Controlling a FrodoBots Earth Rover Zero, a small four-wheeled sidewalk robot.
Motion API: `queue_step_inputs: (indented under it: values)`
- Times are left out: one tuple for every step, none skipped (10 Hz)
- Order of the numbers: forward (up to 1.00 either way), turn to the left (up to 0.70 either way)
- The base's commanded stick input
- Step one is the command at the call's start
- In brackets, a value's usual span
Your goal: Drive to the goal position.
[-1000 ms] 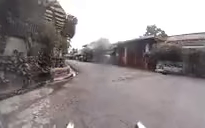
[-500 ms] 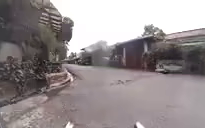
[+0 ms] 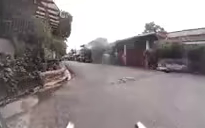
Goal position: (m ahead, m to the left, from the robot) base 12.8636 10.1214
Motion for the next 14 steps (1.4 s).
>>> queue_step_inputs:
  values:
    - [0.70,0.00]
    - [0.70,0.00]
    - [0.70,0.00]
    - [0.70,0.00]
    - [0.70,0.00]
    - [0.70,0.00]
    - [0.70,0.00]
    - [0.70,0.00]
    - [0.70,0.00]
    - [0.70,0.00]
    - [0.70,0.00]
    - [0.70,0.00]
    - [0.70,0.00]
    - [0.70,0.00]
